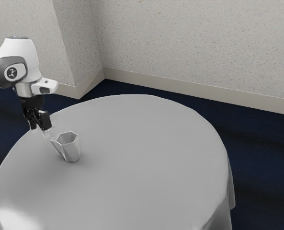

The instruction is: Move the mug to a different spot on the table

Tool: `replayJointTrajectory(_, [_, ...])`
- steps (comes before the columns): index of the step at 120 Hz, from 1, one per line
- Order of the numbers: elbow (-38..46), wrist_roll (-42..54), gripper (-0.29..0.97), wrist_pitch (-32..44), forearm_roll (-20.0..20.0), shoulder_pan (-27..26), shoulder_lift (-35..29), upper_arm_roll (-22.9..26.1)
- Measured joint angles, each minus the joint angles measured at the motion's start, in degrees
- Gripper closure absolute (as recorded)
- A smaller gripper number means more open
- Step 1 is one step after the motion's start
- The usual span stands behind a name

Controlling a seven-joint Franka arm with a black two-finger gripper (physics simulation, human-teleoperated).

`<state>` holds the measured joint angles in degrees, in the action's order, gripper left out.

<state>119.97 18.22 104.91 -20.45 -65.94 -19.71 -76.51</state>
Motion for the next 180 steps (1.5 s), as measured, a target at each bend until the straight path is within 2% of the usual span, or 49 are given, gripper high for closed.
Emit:
replayJointTrajectory(11, [0.11, 5.63, 0.0, 0.91, -3.84, -1.22, -3.96, -0.95])
replayJointTrajectory(21, [-0.01, 10.57, 0.0, 1.74, -6.76, -7.35, -9.53, -8.38])
replayJointTrajectory(29, [-0.04, 14.21, 0.0, 2.27, -9.92, -10.4, -12.83, -11.02])
replayJointTrajectory(45, [-0.63, 20.37, 0.0, 4.45, -16.51, -14.13, -14.5, -15.85])
replayJointTrajectory(60, [-0.81, 25.03, 0.0, 7.69, -19.49, -15.76, -15.63, -18.76])
replayJointTrajectory(86, [-0.65, 31.12, 0.0, 12.37, -20.8, -19.84, -18.04, -23.38])
replayJointTrajectory(113, [-0.69, 35.54, 0.0, 15.46, -21.16, -21.88, -18.68, -24.67])
replayJointTrajectory(145, [-0.67, 39.01, 0.23, 19.12, -21.41, -23.73, -19.41, -27.3])
replayJointTrajectory(180, [-0.6, 41.32, 0.4, 20.55, -21.44, -24.37, -19.96, -28.9])
